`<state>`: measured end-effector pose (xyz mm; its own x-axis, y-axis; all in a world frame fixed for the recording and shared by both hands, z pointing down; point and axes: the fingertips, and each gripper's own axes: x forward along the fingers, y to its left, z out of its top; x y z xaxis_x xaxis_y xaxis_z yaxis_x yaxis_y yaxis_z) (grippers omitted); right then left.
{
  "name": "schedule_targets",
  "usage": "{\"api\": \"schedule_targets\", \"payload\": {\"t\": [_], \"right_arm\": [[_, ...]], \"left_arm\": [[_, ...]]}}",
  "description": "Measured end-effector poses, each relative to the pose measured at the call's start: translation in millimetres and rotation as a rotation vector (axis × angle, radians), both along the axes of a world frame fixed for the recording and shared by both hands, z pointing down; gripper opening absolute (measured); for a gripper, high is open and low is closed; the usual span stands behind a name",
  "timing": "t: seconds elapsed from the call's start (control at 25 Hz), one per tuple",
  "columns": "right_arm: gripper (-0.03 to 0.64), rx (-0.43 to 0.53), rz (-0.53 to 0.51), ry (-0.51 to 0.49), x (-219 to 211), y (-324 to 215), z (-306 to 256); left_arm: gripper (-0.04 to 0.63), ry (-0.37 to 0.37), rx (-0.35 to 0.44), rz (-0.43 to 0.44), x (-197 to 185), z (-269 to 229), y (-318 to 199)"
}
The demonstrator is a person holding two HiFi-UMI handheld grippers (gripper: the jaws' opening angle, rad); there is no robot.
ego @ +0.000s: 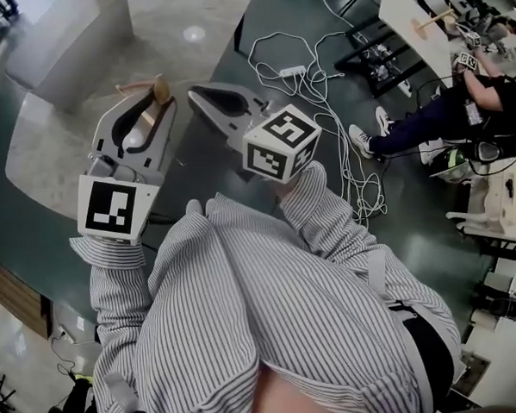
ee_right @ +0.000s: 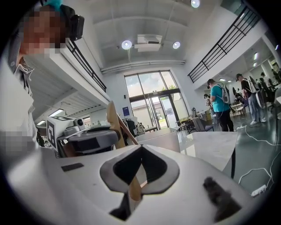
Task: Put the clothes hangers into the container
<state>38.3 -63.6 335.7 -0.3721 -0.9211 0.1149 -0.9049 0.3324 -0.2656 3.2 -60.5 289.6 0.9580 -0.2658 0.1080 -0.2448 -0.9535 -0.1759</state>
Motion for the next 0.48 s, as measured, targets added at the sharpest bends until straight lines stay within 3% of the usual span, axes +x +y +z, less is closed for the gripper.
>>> {"api": "schedule_targets", "payload": {"t": [0.16,0.32,0.48], "right_arm": [[0.015,0.021,-0.017,0.066,-2,1,-3],[0.014,-0.015,-0.031,0.01,-1,1,5],[0.014,-0.028,-0.036,0.014,1,5,10]], "left_arm": [[0.091,0.025,-0.01,-0.015,-4,-5,-4],[0.091,0.021,0.011,-0.032,-6,-12,-8],[0.091,0.007,0.035,-0.064,-7,-17,-9]]}}
